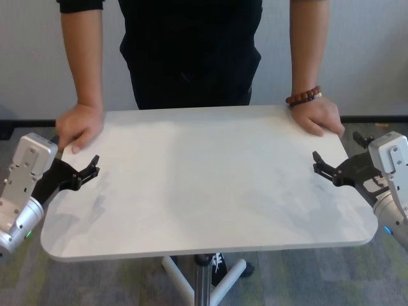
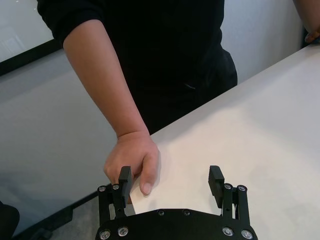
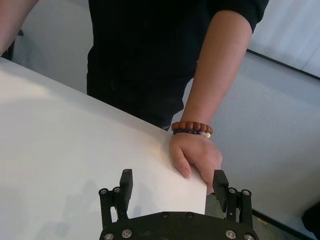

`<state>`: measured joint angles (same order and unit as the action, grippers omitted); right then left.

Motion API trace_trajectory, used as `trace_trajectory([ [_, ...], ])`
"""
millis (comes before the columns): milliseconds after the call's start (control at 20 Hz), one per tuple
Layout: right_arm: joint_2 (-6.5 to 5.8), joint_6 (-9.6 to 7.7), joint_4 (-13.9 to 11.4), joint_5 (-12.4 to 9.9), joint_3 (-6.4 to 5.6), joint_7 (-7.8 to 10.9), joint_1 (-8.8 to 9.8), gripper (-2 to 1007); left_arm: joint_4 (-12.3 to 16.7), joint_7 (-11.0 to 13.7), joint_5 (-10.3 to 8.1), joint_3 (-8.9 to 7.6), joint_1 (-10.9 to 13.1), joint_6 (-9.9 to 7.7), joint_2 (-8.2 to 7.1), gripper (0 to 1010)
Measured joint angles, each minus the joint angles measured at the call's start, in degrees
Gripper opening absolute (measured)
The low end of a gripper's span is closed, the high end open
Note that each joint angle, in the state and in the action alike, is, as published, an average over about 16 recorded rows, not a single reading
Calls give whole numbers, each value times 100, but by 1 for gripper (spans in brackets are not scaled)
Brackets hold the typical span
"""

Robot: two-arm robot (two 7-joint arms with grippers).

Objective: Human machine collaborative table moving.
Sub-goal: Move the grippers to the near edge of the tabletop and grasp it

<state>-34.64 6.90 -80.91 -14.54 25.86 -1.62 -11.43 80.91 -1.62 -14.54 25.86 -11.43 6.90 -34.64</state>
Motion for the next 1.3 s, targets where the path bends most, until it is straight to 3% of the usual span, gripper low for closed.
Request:
trace_trajectory([
  [1300, 0, 0, 0, 0, 0, 0, 0, 1005, 0, 0, 0, 0, 0, 0, 0, 1000],
])
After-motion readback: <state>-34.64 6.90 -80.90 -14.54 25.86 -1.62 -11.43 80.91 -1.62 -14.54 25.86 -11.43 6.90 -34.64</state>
